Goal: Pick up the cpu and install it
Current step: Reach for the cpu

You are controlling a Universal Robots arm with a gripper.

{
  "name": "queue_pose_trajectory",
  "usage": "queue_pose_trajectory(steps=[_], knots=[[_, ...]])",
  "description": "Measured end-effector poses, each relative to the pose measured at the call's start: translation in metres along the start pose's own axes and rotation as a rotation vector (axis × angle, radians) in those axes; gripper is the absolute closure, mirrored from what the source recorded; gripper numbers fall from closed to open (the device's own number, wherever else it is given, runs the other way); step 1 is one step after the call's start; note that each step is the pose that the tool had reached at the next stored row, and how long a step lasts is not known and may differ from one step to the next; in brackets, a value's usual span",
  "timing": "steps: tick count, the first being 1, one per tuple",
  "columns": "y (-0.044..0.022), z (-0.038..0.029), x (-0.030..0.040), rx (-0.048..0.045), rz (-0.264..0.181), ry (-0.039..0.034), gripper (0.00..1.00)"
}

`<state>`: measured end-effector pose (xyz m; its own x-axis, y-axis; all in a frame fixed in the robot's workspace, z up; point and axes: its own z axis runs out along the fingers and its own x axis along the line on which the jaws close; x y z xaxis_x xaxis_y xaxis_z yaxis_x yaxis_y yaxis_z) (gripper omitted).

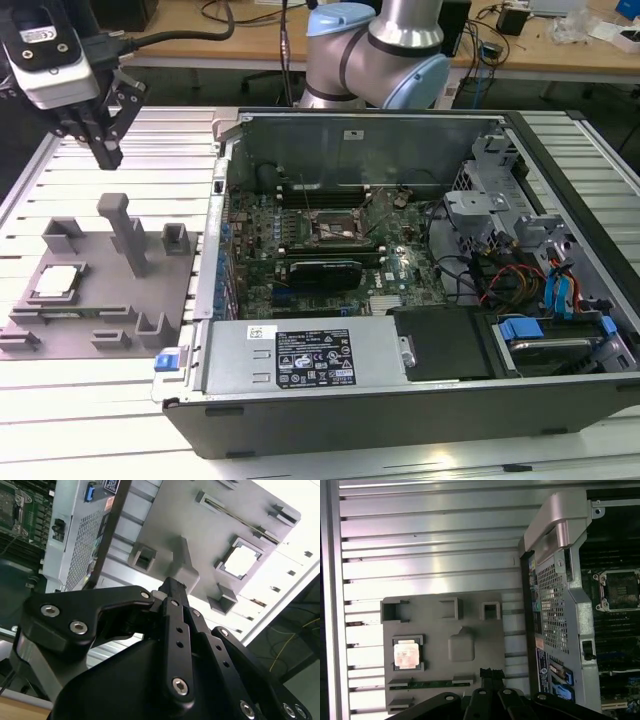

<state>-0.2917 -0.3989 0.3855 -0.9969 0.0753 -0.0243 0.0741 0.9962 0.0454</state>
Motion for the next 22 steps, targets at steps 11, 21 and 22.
queue_pose_trajectory(steps=[11, 21, 22], knots=[[-0.0014, 0.0020, 0.0170, 0.0000, 0.000, 0.0000, 0.89], [-0.0025, 0.0028, 0.0318, -0.0001, 0.000, -0.0001, 0.89], [-0.0026, 0.0028, 0.0329, 0.0000, 0.000, -0.0001, 0.89]])
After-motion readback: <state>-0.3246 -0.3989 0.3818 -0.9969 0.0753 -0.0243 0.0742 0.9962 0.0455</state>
